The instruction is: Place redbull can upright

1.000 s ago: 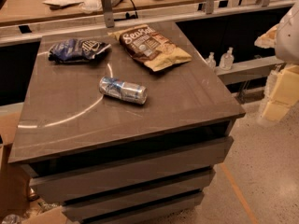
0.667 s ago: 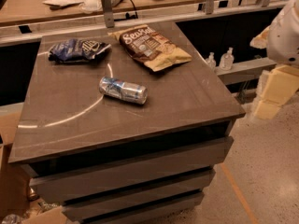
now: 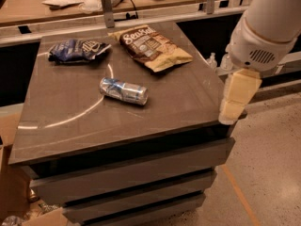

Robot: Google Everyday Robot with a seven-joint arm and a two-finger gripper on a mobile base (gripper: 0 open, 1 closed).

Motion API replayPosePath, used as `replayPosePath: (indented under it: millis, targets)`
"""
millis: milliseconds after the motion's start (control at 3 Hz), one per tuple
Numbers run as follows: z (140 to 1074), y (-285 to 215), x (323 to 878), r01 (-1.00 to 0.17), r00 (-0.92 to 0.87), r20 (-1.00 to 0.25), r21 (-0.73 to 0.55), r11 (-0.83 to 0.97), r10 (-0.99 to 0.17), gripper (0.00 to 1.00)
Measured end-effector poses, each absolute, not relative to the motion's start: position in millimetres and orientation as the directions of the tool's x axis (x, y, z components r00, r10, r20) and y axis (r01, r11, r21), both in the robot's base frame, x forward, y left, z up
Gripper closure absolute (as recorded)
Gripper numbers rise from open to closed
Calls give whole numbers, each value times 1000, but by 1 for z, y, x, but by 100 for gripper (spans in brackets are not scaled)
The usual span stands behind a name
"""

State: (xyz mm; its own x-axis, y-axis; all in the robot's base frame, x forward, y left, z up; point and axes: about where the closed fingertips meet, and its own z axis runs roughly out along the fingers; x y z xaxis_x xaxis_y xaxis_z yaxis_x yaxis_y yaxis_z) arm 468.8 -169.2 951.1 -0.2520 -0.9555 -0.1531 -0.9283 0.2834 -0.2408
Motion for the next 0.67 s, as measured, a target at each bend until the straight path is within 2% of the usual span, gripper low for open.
replayPosePath:
  millis: [667]
  targets:
    - [899,-93,499,-940,-244,-156,-206,273,-957,0]
